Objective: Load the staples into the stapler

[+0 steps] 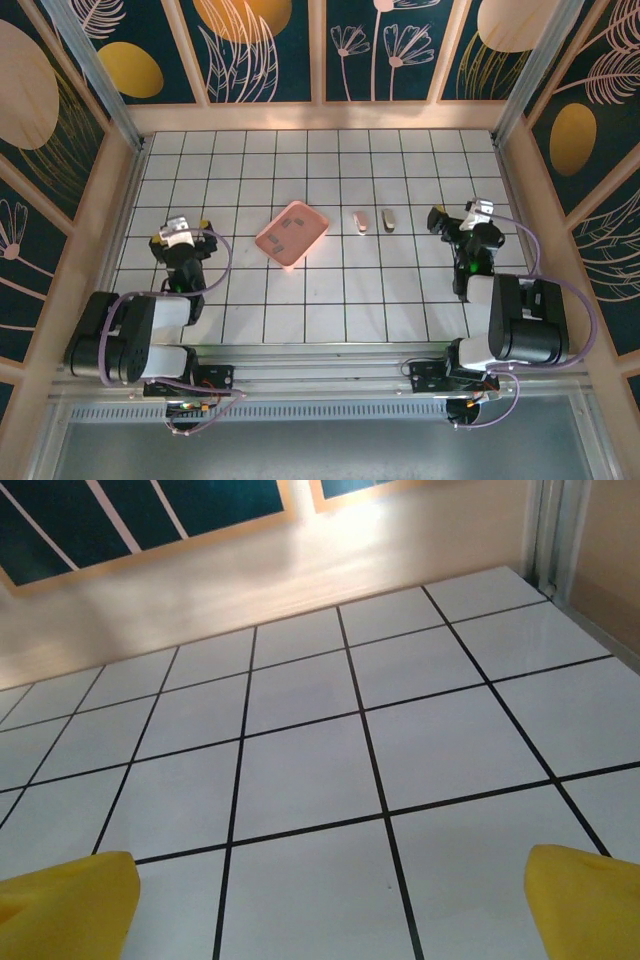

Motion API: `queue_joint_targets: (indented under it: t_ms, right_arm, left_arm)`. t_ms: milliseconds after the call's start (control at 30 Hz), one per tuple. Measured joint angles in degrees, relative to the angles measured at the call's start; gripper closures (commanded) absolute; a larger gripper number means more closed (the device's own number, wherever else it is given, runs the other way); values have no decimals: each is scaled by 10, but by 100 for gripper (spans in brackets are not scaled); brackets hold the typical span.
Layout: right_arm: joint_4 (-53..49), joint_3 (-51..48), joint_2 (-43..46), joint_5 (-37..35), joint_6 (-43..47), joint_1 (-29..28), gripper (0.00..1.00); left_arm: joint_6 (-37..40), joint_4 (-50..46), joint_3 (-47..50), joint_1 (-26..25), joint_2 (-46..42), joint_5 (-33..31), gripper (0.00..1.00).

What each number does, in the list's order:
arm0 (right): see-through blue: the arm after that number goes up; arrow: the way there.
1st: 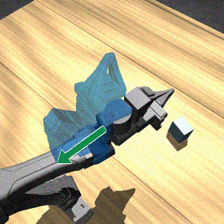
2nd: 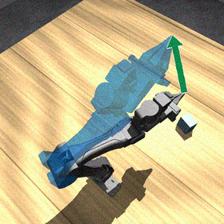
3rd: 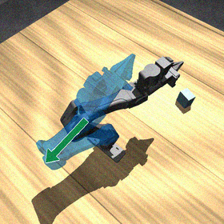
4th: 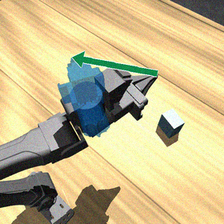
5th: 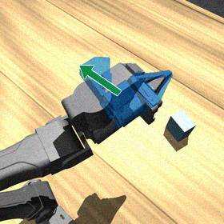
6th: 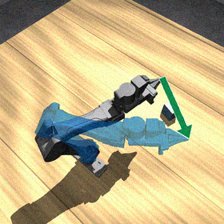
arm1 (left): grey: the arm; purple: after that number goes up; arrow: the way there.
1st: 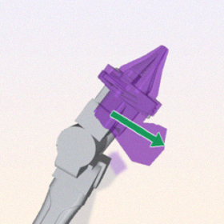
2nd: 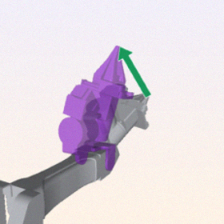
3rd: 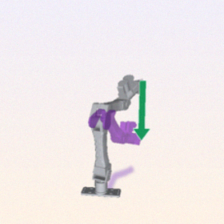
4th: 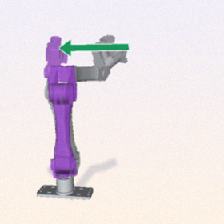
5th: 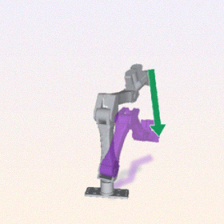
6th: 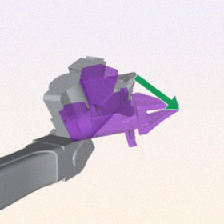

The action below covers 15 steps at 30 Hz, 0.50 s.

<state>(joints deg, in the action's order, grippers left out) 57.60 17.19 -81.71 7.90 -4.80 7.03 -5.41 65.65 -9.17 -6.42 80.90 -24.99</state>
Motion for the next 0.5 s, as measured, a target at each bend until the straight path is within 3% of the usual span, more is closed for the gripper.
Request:
queue_joint_targets:
  t_ms: [67,267,500]
  right_arm:
    - [58,-31,-21,2,4,-5,1]
    - [159,-80,-81,-19,39,-61,1]
    - [180,-62,-81,-36,44,-54,1]
  left_arm:
    - [10,90,20,0,64,6,1]
    - [-2,82,-23,35,70,27,1]
    - [-7,83,-28,39,65,40,1]
